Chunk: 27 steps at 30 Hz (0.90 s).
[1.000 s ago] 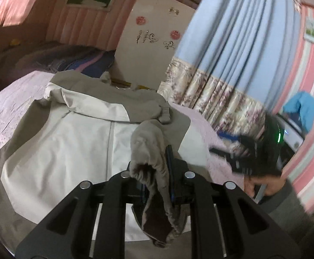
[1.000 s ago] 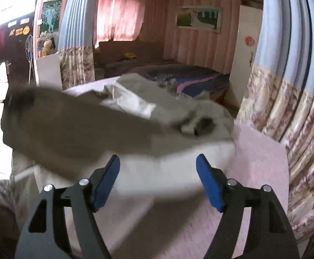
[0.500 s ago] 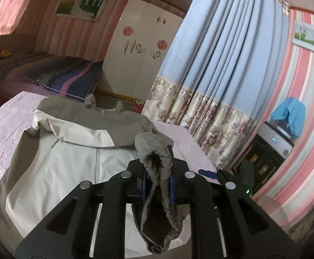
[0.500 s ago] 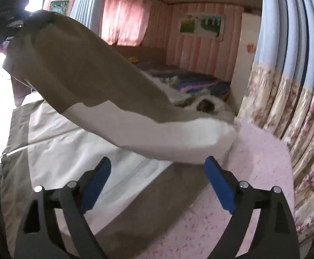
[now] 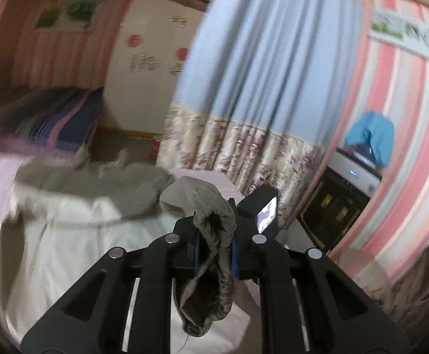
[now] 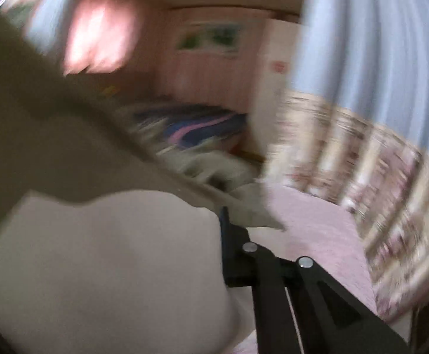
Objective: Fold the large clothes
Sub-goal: 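Hold the sleeve cuff up with the left gripper while the right gripper lifts the jacket body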
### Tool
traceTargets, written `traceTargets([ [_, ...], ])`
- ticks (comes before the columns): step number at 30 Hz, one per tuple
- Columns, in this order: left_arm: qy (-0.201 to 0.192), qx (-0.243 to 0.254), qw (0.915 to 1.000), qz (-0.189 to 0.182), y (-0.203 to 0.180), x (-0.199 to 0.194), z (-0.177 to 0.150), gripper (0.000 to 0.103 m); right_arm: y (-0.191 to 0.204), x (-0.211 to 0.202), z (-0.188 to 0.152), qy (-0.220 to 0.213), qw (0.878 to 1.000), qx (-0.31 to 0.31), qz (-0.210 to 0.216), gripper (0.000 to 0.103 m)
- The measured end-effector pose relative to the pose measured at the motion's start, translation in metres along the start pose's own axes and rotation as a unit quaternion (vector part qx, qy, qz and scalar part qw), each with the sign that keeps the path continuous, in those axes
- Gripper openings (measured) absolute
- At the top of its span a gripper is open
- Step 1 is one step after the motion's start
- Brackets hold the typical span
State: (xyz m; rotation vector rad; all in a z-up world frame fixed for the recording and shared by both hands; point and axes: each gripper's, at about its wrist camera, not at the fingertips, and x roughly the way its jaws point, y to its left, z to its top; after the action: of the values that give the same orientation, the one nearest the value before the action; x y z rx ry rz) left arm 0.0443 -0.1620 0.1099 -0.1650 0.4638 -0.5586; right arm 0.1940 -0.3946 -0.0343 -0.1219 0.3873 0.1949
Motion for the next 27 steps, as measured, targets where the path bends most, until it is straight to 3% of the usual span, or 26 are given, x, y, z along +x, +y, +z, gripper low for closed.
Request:
traceTargets([
  [4,0.013,0.072,0.9968,-0.032,-0.026,0.048,0.045,0.013,-0.071,-0.005,-0.001,0.002,0.989,0.118,-0.083,0.003],
  [7,0.030,0.099,0.9936,-0.046,-0.035,0.080,0.073,0.013,-0.099,-0.006,-0.004,0.006,0.980,0.173,-0.093,0.003],
  [10,0.035,0.116,0.9918,-0.041,-0.024,0.097,0.085,0.013,-0.098,-0.006,-0.005,0.008,0.979,0.178,-0.102,0.003],
  [14,0.057,0.081,0.9949,-0.018,0.032,0.111,0.096,0.014,-0.088,0.005,0.005,0.004,0.978,0.182,-0.105,0.009],
  [16,0.059,0.069,0.9958,0.007,0.066,0.112,0.099,0.014,-0.082,0.015,0.015,0.000,0.977,0.181,-0.114,0.042],
  [18,0.060,0.049,0.9966,0.027,0.108,0.108,0.104,0.014,-0.072,0.031,0.022,0.009,0.979,0.173,-0.109,0.053],
  [22,0.056,-0.008,0.9981,0.025,0.185,0.093,0.113,0.014,-0.035,0.069,0.037,0.045,0.985,0.120,-0.115,0.053],
  [27,0.030,-0.027,0.9987,0.032,0.257,0.064,0.127,0.014,0.004,0.104,0.043,0.066,0.983,0.091,-0.142,0.053],
])
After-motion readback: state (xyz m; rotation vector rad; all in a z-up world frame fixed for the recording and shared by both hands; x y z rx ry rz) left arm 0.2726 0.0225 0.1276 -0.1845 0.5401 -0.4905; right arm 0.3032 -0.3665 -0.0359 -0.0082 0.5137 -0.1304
